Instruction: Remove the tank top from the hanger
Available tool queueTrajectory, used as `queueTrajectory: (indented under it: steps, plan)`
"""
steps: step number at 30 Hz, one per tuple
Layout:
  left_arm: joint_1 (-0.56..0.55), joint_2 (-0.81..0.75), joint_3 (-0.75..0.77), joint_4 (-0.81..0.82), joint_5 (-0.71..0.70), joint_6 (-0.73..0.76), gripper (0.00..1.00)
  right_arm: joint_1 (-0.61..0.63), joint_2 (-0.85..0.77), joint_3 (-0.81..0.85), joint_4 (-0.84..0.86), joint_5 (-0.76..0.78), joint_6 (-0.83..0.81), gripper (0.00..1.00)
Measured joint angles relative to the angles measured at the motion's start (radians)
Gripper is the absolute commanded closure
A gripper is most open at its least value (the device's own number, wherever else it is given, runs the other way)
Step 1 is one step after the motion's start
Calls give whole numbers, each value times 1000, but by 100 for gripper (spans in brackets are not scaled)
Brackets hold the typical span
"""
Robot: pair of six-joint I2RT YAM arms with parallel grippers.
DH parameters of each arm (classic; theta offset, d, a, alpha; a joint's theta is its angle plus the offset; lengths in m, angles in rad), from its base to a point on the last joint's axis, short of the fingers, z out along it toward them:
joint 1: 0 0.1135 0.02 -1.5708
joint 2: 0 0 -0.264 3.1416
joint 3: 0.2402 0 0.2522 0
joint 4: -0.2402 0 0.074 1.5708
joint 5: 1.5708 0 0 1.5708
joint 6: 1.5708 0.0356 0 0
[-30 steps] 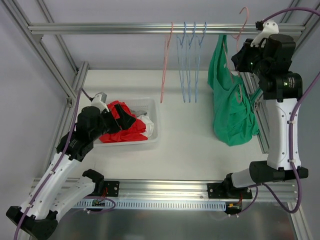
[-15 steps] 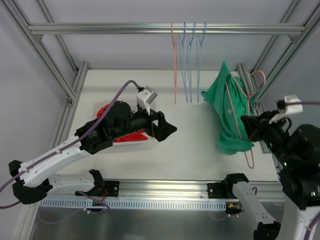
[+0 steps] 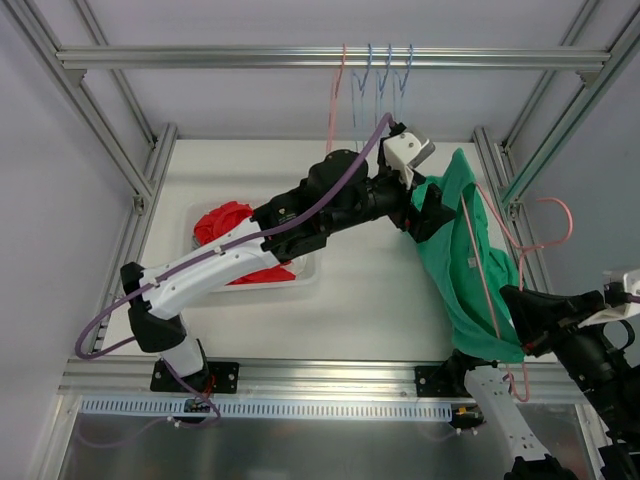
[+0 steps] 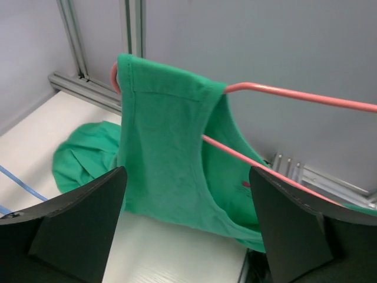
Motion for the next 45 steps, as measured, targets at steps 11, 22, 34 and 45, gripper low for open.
queueTrajectory:
  steps: [11,22,34,45]
  plan:
    - [2,121,87,-11,-39,46,69,8,15,28,-24,-56,29,100]
    - [2,125,93,-8,-137,60,100,15,17,30,-23,-79,32,100]
    - [8,-15,34,3,-524,24,100,29,-166,-144,-1,-232,-45,100]
    - [-6,-32,-147,168,-187,-3,100,41,-420,-477,512,170,137,100]
